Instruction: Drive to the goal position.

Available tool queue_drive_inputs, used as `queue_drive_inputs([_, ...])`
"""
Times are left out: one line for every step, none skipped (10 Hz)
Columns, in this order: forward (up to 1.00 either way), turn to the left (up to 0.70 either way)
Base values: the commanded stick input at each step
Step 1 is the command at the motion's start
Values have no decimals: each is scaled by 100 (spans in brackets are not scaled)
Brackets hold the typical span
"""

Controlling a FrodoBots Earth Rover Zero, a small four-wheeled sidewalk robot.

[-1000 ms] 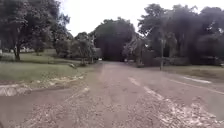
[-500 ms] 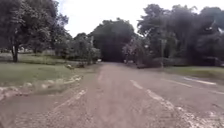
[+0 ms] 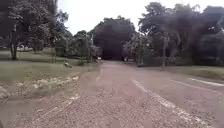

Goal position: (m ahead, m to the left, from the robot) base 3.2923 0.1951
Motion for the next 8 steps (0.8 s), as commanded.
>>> queue_drive_inputs([70,0])
queue_drive_inputs([70,0])
queue_drive_inputs([70,0])
queue_drive_inputs([70,0])
queue_drive_inputs([70,0])
queue_drive_inputs([70,0])
queue_drive_inputs([70,0])
queue_drive_inputs([70,0])
